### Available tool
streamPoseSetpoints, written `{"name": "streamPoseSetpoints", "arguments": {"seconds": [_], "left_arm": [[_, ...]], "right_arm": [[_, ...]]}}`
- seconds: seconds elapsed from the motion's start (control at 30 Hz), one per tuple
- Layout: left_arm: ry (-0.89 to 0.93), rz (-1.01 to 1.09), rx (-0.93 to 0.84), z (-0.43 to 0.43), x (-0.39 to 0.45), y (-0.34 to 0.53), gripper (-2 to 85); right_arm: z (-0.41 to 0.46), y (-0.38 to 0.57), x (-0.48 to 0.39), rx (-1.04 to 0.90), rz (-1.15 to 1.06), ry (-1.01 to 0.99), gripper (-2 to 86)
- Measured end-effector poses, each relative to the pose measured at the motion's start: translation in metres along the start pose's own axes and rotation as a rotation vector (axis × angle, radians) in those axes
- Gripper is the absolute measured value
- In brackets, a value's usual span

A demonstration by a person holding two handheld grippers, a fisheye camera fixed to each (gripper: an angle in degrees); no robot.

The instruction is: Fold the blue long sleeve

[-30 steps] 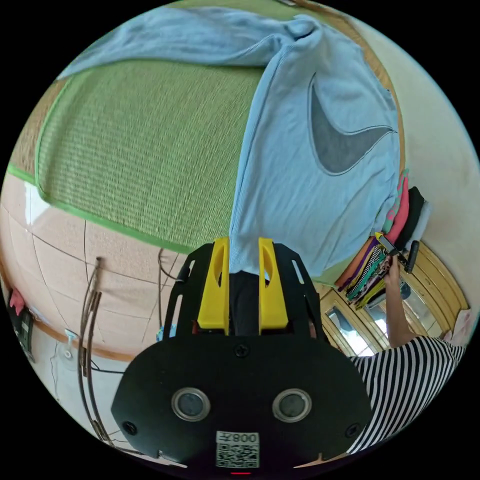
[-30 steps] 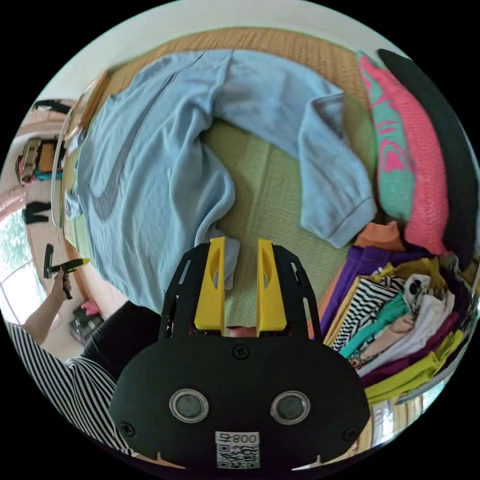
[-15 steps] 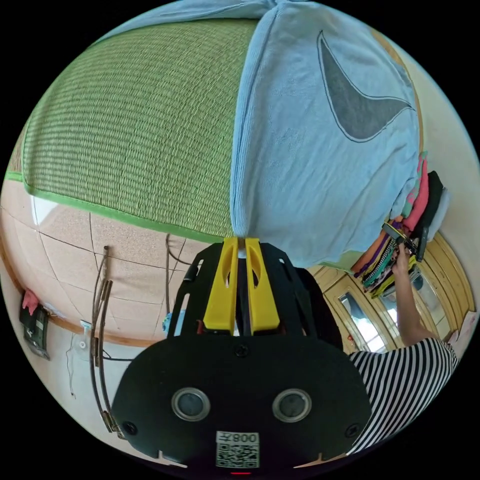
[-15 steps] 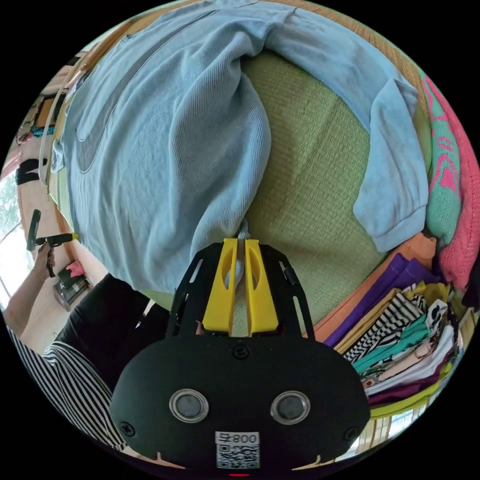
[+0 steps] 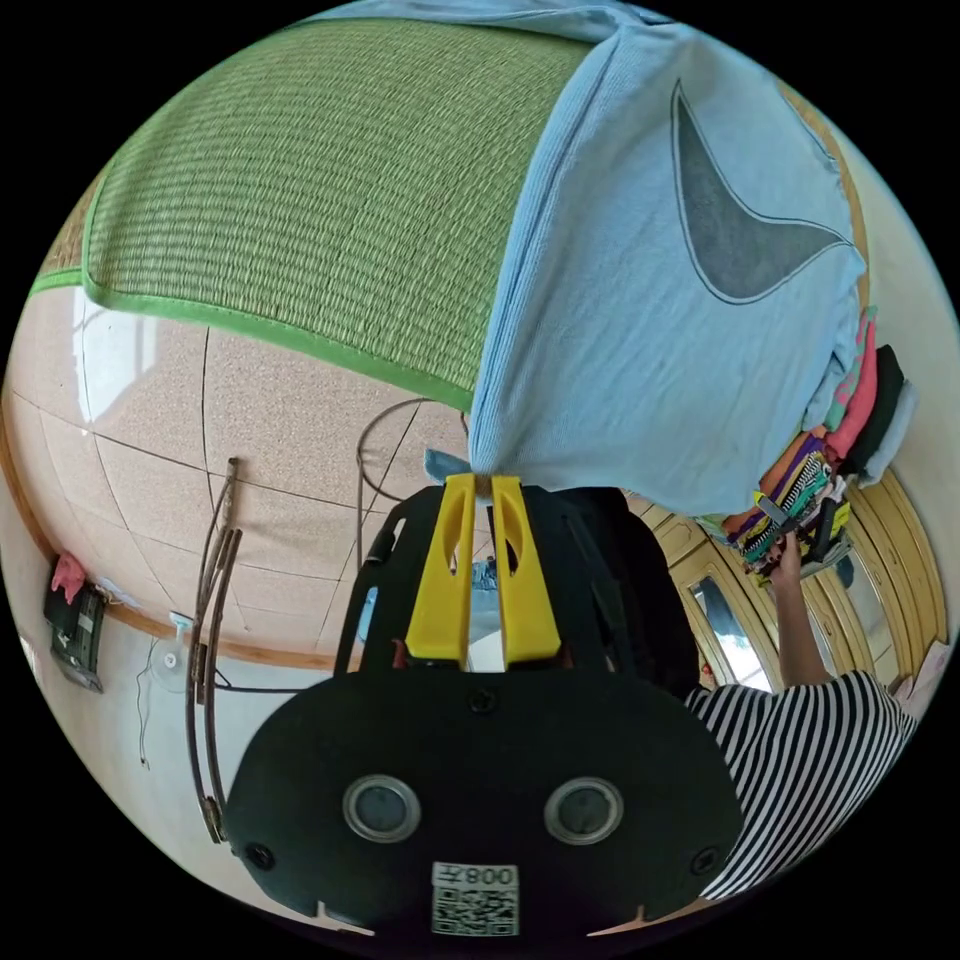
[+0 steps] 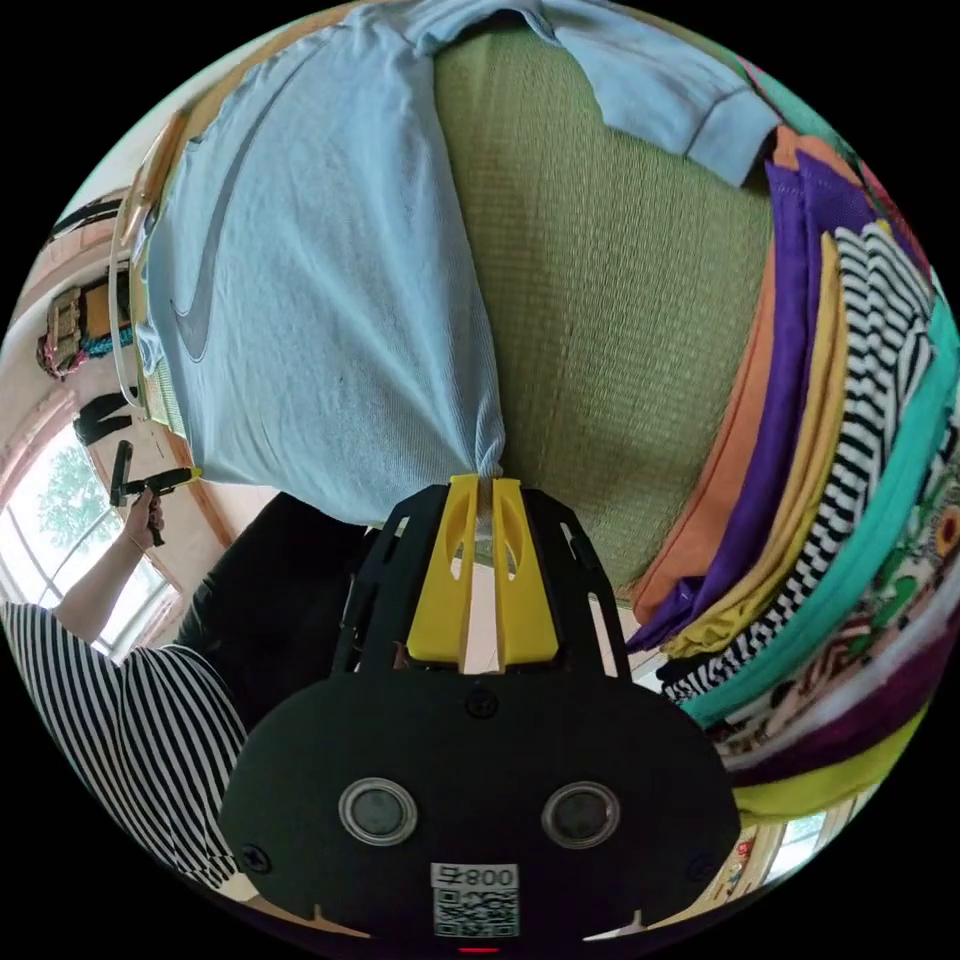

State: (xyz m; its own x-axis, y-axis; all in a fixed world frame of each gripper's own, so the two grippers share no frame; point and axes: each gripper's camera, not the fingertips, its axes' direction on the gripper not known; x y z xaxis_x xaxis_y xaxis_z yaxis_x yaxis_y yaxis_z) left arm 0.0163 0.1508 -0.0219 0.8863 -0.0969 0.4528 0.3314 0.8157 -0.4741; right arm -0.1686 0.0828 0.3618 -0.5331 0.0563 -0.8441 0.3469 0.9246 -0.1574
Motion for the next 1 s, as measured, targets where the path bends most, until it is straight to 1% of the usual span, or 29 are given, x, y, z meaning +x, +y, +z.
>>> {"name": "streamPoseSetpoints", "arguments": {"seconds": [0.07,0.17,0.3,0.33,0.4,0.47,0.57,0.63,0.67,0.73,0.83,0.93,1.0], "left_arm": [[-0.014,0.007,0.01,-0.005,0.01,-0.01,3.8],[-0.03,0.007,0.072,-0.022,0.022,-0.013,4.3],[0.04,-0.037,0.182,-0.046,0.029,-0.019,4.8],[0.074,-0.04,0.239,-0.057,0.033,-0.024,4.8],[0.13,0.014,0.321,-0.075,0.049,-0.039,4.6],[0.129,0.134,0.4,-0.102,0.085,-0.074,4.3],[0.077,0.287,0.466,-0.135,0.142,-0.132,3.3],[0.043,0.361,0.514,-0.153,0.177,-0.166,2.5],[0.014,0.396,0.544,-0.165,0.2,-0.188,2.1],[-0.05,0.423,0.584,-0.179,0.231,-0.218,1.3],[-0.155,0.419,0.643,-0.195,0.272,-0.263,0.6],[-0.18,0.377,0.667,-0.195,0.299,-0.303,0.3],[-0.194,0.349,0.62,-0.184,0.31,-0.326,0.3]], "right_arm": [[0.005,-0.005,0.006,-0.006,0.042,-0.052,3.8],[-0.006,0.001,0.011,0.053,0.081,-0.094,4.9],[-0.018,0.015,0.025,0.076,0.169,-0.1,3.4],[-0.021,0.019,0.031,0.084,0.206,-0.123,2.7],[-0.032,0.021,0.033,0.135,0.228,-0.177,1.4],[-0.05,0.009,0.02,0.195,0.183,-0.183,0.8],[-0.089,-0.041,-0.03,0.29,-0.006,-0.129,0.3],[-0.124,-0.091,-0.08,0.397,-0.152,-0.062,0.2],[-0.132,-0.104,-0.092,0.427,-0.183,-0.054,0.2],[-0.162,-0.152,-0.138,0.528,-0.271,-0.016,0.1],[-0.183,-0.203,-0.192,0.599,-0.34,0.089,0.1],[-0.184,-0.241,-0.234,0.609,-0.397,0.178,0.0],[-0.172,-0.259,-0.25,0.559,-0.408,0.229,0.0]]}}
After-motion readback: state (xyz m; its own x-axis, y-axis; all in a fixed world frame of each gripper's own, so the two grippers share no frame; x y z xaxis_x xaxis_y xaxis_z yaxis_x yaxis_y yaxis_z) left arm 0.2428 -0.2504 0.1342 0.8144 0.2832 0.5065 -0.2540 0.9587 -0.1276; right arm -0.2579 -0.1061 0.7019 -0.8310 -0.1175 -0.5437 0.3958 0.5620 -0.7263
